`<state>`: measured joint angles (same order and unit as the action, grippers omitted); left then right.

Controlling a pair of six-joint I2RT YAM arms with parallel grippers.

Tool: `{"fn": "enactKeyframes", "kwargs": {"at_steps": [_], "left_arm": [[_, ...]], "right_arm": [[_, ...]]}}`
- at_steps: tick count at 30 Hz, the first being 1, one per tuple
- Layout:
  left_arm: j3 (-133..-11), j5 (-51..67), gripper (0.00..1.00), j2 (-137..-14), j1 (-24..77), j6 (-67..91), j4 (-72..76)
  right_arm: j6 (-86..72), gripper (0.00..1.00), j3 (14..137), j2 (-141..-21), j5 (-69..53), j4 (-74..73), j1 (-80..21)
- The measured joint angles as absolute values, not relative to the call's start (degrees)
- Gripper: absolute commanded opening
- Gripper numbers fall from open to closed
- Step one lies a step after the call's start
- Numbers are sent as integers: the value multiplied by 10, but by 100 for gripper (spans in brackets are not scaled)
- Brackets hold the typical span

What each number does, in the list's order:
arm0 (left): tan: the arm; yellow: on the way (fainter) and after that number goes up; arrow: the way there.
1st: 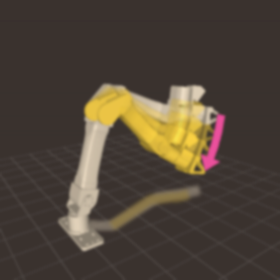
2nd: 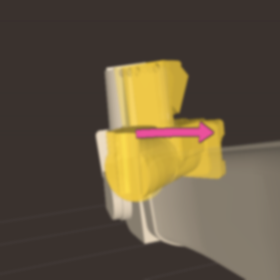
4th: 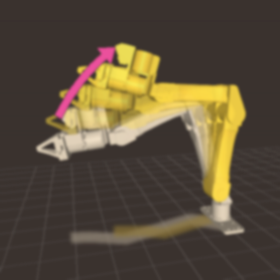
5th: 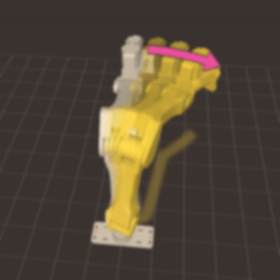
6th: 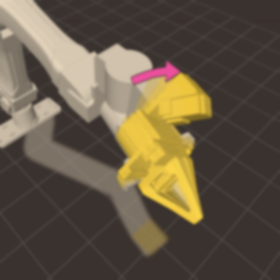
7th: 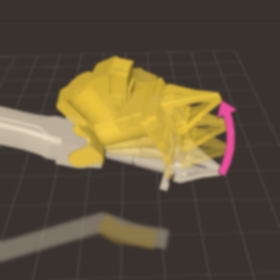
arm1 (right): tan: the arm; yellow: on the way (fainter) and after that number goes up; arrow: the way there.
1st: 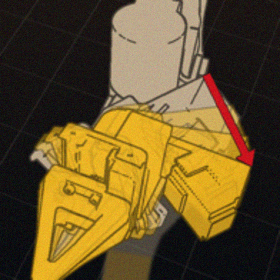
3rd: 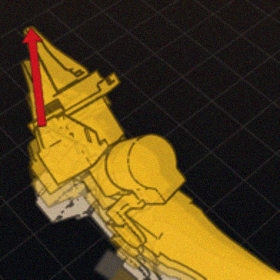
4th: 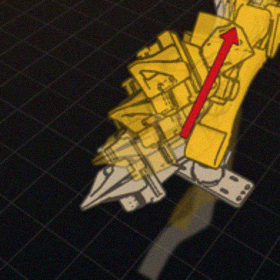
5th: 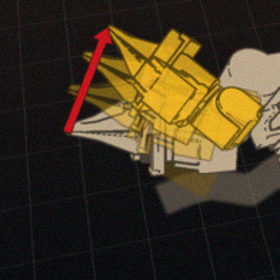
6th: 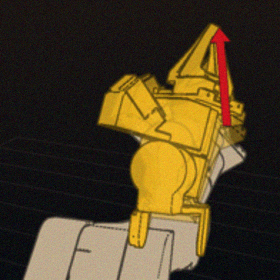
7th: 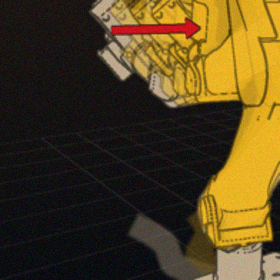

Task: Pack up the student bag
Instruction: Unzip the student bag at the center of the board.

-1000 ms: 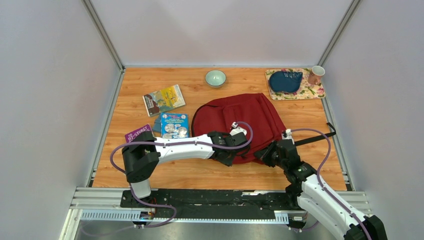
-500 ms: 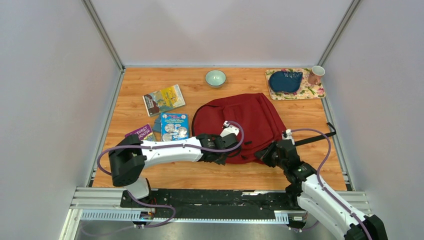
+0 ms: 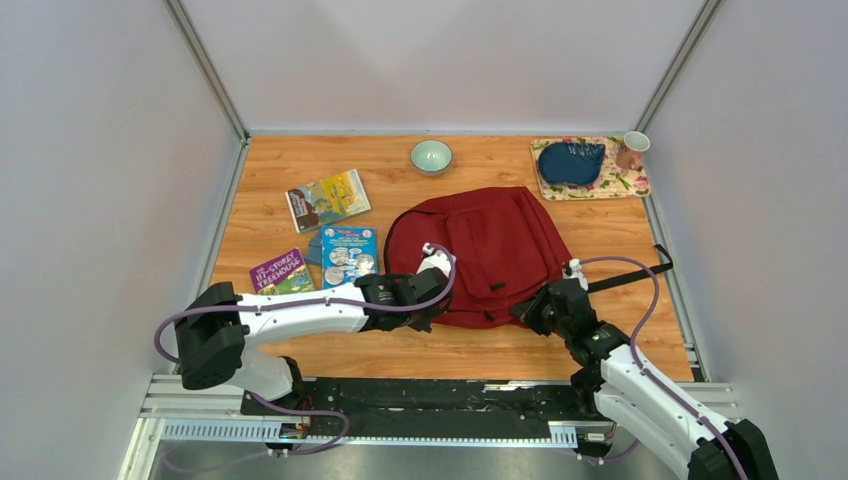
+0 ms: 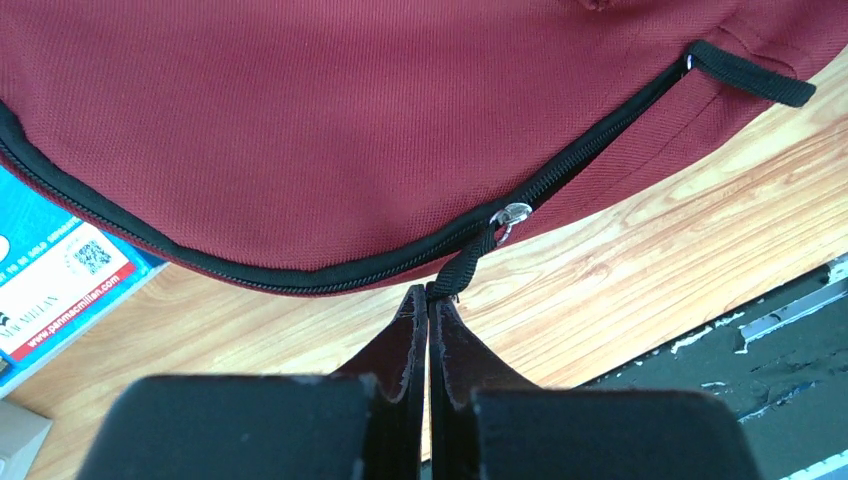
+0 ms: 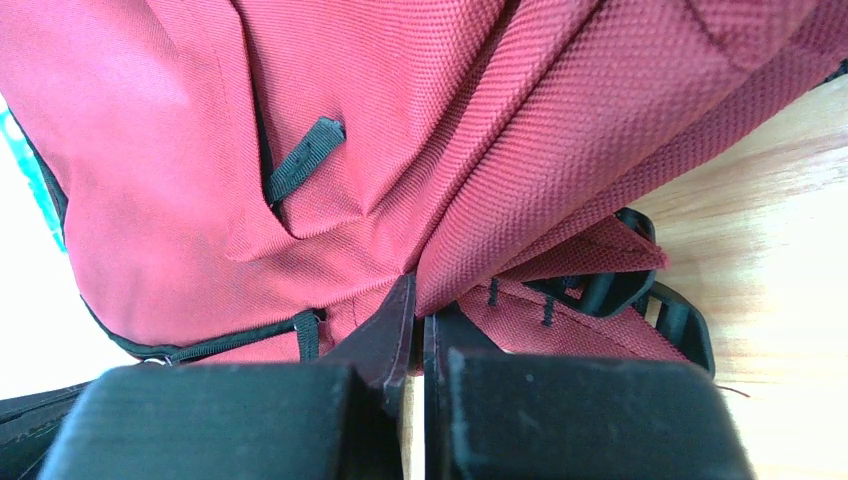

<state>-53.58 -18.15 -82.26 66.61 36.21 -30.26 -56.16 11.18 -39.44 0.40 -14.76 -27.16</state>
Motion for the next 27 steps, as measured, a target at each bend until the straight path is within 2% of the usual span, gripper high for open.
{"fn": "enactKeyframes", "kwargs": {"at_steps": [10, 22, 25, 26, 27], "left_arm": [[-514, -195, 0, -806, 651, 348, -293], [-366, -209, 0, -637, 576, 342, -267], [-343, -195, 0, -616, 575, 338, -249], [-336, -186, 0, -612, 575, 334, -242], [-331, -176, 0, -609, 575, 329, -236]], "right_arm": [[-556, 0, 113, -401, 15, -146, -273], [-529, 0, 113, -345, 68, -180, -258], [-519, 27, 115, -353, 64, -183, -250], [-515, 52, 119, -360, 64, -188, -248], [-507, 62, 129, -369, 65, -198, -244]]}}
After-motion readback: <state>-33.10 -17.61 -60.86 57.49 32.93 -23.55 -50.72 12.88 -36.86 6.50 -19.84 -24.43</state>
